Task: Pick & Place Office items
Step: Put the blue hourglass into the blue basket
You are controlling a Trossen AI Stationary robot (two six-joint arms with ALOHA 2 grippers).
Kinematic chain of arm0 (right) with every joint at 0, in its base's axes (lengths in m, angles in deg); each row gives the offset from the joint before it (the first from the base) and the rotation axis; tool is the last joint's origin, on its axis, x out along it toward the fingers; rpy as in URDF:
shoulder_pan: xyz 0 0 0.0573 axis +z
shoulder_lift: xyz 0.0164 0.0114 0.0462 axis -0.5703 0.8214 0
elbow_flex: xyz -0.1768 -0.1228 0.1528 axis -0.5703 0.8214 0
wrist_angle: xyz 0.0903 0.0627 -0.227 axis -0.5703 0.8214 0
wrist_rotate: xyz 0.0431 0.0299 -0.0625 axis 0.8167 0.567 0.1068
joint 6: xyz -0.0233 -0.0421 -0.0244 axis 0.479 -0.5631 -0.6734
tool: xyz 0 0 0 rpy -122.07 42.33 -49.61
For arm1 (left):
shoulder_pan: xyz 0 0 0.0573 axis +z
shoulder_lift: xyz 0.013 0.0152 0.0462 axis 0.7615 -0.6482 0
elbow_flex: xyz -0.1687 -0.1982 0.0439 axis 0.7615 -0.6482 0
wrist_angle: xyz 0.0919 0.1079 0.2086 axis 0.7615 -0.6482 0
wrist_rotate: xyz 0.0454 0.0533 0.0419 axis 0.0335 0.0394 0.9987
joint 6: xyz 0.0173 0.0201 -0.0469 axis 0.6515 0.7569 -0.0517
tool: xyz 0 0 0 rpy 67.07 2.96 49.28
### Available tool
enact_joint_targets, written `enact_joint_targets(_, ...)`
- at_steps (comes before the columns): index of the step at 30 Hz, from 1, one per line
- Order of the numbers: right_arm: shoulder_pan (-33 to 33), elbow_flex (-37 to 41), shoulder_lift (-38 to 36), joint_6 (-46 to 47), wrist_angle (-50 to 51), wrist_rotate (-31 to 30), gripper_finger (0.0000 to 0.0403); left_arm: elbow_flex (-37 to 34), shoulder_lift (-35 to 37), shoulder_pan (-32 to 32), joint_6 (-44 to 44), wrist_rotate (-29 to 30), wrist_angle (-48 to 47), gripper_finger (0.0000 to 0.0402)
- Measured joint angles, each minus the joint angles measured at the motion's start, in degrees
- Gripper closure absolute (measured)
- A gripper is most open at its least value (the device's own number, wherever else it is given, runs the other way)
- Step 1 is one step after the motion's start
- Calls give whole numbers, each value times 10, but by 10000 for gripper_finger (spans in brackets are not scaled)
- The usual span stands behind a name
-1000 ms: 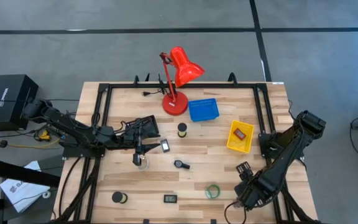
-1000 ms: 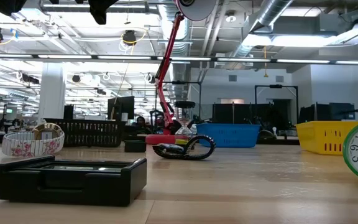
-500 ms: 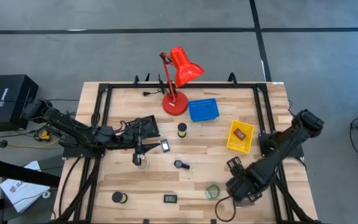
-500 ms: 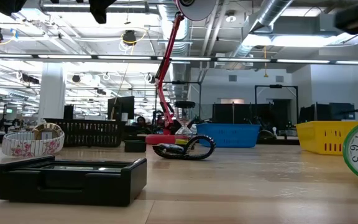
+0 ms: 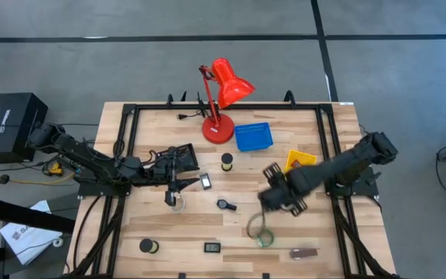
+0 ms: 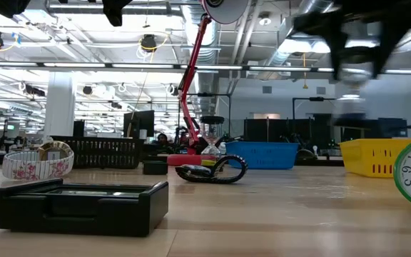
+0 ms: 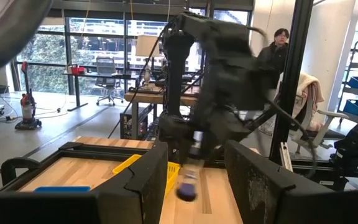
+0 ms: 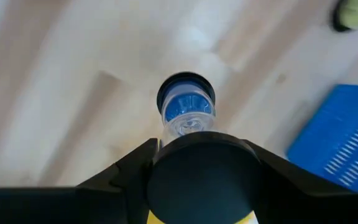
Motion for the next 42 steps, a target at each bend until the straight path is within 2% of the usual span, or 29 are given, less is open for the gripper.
enact_joint_targets(13,-290,-22,0,-203,-16,-1,201,0,0,0,0,0,1,245)
enact_joint_targets(22,-436,-22,0,-304,-77,34,199,0,0,0,0,0,1,245)
enact_joint_targets(31,-502,-22,8,-346,-137,108,206,0,0,0,1,0,1,245)
enact_joint_targets(39,-529,-20,53,-353,-151,116,198,0,0,0,3,0,3,245)
enact_joint_targets(42,-527,-21,64,-360,-165,118,206,0,0,0,4,0,4,245)
